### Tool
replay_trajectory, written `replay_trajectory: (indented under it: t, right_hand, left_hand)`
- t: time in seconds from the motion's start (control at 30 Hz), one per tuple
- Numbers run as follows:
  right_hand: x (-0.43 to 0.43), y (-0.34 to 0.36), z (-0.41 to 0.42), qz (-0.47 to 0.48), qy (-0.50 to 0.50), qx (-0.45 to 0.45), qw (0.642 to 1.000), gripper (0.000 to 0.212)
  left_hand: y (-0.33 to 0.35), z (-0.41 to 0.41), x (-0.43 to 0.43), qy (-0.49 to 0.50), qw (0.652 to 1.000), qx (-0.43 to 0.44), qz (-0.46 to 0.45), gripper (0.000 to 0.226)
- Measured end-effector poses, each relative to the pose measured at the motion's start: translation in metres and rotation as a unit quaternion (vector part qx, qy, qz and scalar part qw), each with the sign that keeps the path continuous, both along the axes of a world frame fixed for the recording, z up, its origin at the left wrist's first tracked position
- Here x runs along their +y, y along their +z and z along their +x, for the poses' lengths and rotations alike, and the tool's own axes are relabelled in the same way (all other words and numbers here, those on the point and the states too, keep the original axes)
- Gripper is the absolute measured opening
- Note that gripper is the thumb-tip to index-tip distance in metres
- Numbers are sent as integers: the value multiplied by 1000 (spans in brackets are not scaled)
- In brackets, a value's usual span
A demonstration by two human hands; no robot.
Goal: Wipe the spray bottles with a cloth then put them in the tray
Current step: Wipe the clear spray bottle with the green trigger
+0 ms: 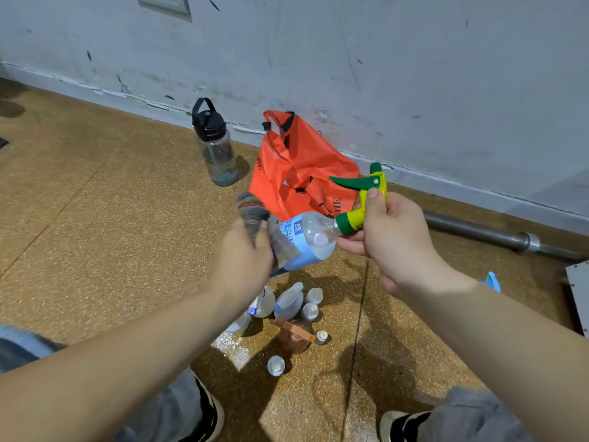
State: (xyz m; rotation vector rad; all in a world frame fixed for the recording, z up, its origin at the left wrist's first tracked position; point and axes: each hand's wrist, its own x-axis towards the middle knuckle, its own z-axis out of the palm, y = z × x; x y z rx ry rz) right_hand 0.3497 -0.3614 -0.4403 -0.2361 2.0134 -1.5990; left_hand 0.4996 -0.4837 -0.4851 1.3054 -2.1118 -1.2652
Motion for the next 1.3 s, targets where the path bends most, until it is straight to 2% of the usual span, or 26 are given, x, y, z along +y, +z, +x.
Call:
replay_trajectory:
  t: [0.07, 0.1, 0.17, 0.2, 0.23, 0.27, 0.3, 0.33, 0.37, 0.43, 0.47, 0.53, 0.63, 0.7, 0.8, 0.87, 0.93, 0.97, 1.0, 1.07, 1.13, 1.17, 1.23, 1.3]
  right_hand:
    - [0, 5, 5, 14, 20, 27, 999, 39]
    - [0, 7, 9, 23, 39, 55, 997, 41]
    - [2, 8, 15, 62, 91, 137, 984, 44]
    - [3, 9, 18, 76, 119, 173, 975, 40]
    - [5, 12, 20, 79, 144, 197, 966, 36]
    - [6, 13, 22, 71, 167, 211, 961, 33]
    - [8, 14, 22, 60, 182, 215, 958, 32]
    - [10, 17, 22, 51, 189, 215, 957, 31]
    - [11, 19, 21, 41, 192, 212, 957, 31]
    - [13, 17, 19, 39, 191, 195, 961, 31]
    - [13, 16, 18, 43, 192, 185, 963, 31]
    - [12, 16, 19, 36, 198, 176, 964, 30]
    - [14, 13, 18, 51, 228, 230, 945, 29]
    - [15, 17, 18, 54, 240, 268, 931, 28]
    - [14, 21, 15, 37, 228, 260, 937, 27]
    - [13, 24, 10, 30, 211, 255, 943, 28]
    - [11, 24, 5, 37, 201, 255, 945, 31]
    - [12, 24, 4, 41, 199, 258, 945, 31]
    - [12, 23, 3, 42, 197, 260, 944, 32]
    - [12, 20, 1, 51, 192, 259, 945, 31]
    - [12, 21, 3, 52, 191, 259, 945, 28]
    - [13, 21, 3, 49, 190, 255, 947, 29]
    - [14, 22, 3, 46, 180, 238, 953, 33]
    - [15, 22, 2, 53, 166, 233, 957, 33]
  left_hand:
    - [9, 3, 12, -141, 984, 35, -104, 26]
    - [13, 2, 18, -214, 961, 41, -168, 32]
    - [20, 1, 21, -285, 918, 41, -274, 40]
    - [16, 2, 18, -297, 911, 48, -283, 36]
    - [17, 2, 17, -309, 916, 55, -250, 30]
    - [17, 1, 13, -306, 937, 78, -146, 27]
    - [18, 0, 9, -275, 955, 114, 11, 30]
    - [12, -1, 4, -213, 955, 129, 160, 34]
    - [9, -2, -1, -156, 947, 107, 258, 33]
    - [12, -1, -3, -142, 929, 32, 341, 27]
    - [16, -1, 1, -141, 924, 22, 356, 27]
    - [26, -8, 12, -134, 920, 65, 362, 33]
    - [32, -12, 28, -184, 949, 118, 225, 35]
    - [26, -9, 24, -211, 952, 118, 189, 41]
    - [19, -4, 8, -197, 943, 56, 263, 51]
    - [20, -1, 9, -205, 917, 31, 341, 44]
    - [21, 0, 15, -198, 895, 33, 397, 44]
    - [25, -2, 20, -170, 899, 53, 400, 49]
    - [27, -4, 26, -156, 913, 74, 371, 50]
    - [28, -8, 36, -169, 954, 129, 210, 44]
    - [23, -7, 37, -228, 961, 124, 99, 34]
    - [19, -5, 33, -246, 958, 120, 86, 34]
    - [15, -4, 24, -211, 953, 121, 184, 42]
    - [11, -8, 20, -155, 936, 77, 306, 48]
